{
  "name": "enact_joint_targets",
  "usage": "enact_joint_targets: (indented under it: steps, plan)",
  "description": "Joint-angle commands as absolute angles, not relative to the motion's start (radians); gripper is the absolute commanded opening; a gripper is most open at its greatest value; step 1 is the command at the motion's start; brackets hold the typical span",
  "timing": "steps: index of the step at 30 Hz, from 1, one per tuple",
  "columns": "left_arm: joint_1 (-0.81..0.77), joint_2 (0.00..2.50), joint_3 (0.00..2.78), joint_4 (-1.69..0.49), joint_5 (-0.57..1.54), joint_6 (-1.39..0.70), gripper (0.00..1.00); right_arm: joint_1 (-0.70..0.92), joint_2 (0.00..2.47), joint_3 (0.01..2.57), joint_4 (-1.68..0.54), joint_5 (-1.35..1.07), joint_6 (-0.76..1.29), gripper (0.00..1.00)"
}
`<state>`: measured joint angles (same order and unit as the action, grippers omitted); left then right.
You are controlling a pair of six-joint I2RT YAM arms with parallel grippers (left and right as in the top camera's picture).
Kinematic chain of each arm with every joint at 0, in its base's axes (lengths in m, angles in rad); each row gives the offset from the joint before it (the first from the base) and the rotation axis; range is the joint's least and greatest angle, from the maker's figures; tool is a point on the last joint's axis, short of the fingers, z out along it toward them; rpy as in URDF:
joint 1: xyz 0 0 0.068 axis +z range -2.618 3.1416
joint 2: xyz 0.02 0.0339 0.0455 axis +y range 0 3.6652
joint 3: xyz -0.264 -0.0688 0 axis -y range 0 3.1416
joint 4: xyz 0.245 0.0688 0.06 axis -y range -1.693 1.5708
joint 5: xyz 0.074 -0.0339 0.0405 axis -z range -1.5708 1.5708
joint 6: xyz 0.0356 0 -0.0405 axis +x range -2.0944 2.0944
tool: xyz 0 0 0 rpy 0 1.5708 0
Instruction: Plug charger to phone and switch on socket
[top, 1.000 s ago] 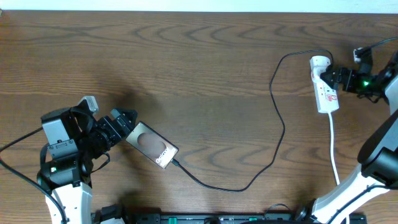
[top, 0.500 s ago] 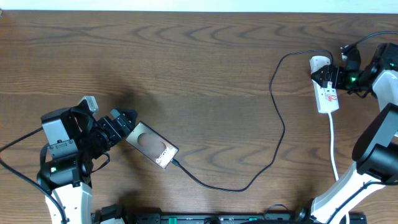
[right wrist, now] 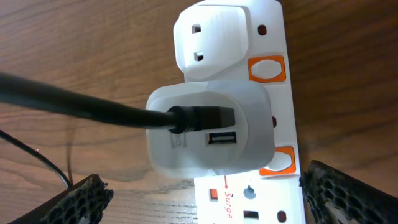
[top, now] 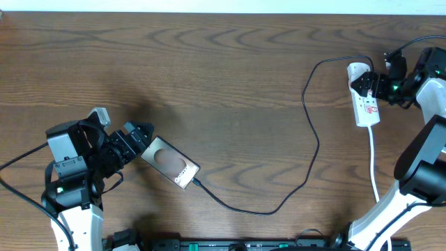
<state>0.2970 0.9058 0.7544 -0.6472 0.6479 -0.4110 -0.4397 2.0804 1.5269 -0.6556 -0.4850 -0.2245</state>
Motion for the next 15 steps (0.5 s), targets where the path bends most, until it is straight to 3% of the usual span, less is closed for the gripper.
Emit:
enact_joint_targets:
  steps: [1,15]
  plan:
    - [0.295,0.900,0.773,-0.647,0.642,-0.401,0.92,-0.426,2.128,1.540,-0.649,-0.545,-0.210,0.99]
    - [0.295,0.900,0.773,-0.651,0.642,-0.401,0.92,-0.358,2.134,1.539,-0.643,-0.572,-0.201,0.99]
